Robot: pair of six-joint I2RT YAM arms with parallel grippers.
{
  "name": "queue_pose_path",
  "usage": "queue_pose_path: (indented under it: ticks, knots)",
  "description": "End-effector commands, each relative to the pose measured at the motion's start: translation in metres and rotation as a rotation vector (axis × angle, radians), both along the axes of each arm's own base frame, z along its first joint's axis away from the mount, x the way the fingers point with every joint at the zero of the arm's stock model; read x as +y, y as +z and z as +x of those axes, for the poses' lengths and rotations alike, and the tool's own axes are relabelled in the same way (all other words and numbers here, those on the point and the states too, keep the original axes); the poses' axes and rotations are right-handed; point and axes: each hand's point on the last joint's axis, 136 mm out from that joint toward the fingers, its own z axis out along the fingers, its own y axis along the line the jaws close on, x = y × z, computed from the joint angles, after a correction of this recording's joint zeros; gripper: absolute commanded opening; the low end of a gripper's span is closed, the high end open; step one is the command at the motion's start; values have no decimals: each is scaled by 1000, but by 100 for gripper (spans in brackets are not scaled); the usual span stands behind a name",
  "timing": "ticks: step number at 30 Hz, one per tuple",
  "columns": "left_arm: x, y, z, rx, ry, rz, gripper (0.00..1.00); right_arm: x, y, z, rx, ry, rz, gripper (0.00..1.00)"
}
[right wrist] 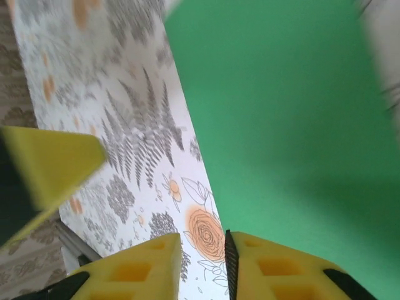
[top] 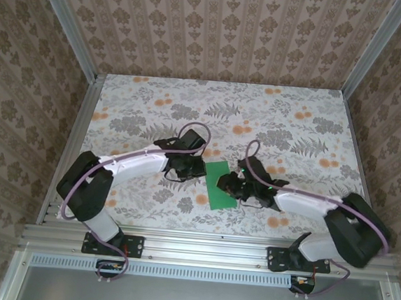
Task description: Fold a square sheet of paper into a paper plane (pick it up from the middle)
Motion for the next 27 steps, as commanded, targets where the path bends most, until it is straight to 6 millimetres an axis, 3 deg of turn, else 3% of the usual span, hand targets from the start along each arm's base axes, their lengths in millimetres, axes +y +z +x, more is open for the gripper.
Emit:
queue_pose_path:
  ticks: [1,3,8,16,27]
  knots:
    - [-18,2,0,6,-57,-36,18,-62,-15,-10,5,-7,-273,38]
    - [-24,-3,-2,22,-75,-32,15,-74,-15,-9,22,35,-270,41]
    - [-34,-22,-5,52,-115,10,9,-60,-15,-2,80,198,-173,43]
    - [-23,-48,-9,90,-98,94,4,-42,-32,8,127,270,-114,44]
    - [-19,-65,-14,116,-153,142,1,-34,-50,2,186,318,-85,44]
